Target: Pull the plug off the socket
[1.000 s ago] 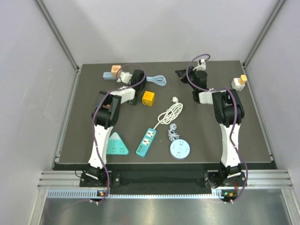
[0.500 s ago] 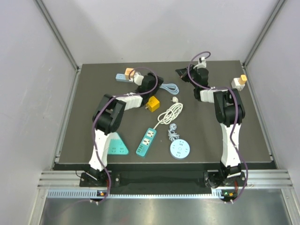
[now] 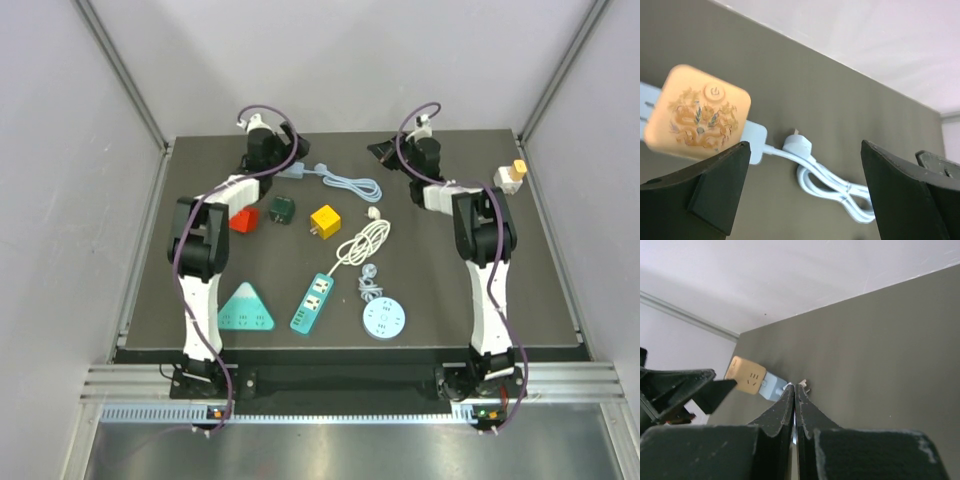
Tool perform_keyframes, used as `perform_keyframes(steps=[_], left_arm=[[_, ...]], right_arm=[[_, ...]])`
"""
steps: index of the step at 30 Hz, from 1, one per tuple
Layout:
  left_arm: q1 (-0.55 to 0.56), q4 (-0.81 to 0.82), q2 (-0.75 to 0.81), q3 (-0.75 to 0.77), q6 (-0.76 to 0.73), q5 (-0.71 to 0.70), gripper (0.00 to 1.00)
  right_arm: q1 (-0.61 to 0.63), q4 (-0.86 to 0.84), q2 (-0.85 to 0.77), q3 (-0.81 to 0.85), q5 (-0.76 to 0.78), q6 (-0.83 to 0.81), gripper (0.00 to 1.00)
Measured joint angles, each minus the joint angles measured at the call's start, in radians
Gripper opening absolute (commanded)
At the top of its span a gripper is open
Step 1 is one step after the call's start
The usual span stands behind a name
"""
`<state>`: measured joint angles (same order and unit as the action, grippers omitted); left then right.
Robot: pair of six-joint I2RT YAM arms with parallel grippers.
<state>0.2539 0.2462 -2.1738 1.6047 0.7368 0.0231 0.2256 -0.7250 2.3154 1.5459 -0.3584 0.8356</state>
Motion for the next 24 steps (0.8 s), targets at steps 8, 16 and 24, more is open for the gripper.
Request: perform_keyframes(steps=[8, 16, 24], left_arm=[[-0.023, -0.008, 0.000, 0.027, -0.241, 0.038, 0.98], [-0.018, 0.012, 0.032, -0.037, -0.380, -0.051, 0.99], [-0.019, 0.013, 0.037, -0.051, -0.473, -0.163, 0.99]], right_arm=[[0.042, 0.060, 0.053, 0.080, -0.026, -0.026, 0.00], [0.103, 0.107, 0.055, 0.111, -0.033, -0.088, 0.00], [0.142, 0.140, 0.098, 0.174, -0.034, -0.140, 0.00]])
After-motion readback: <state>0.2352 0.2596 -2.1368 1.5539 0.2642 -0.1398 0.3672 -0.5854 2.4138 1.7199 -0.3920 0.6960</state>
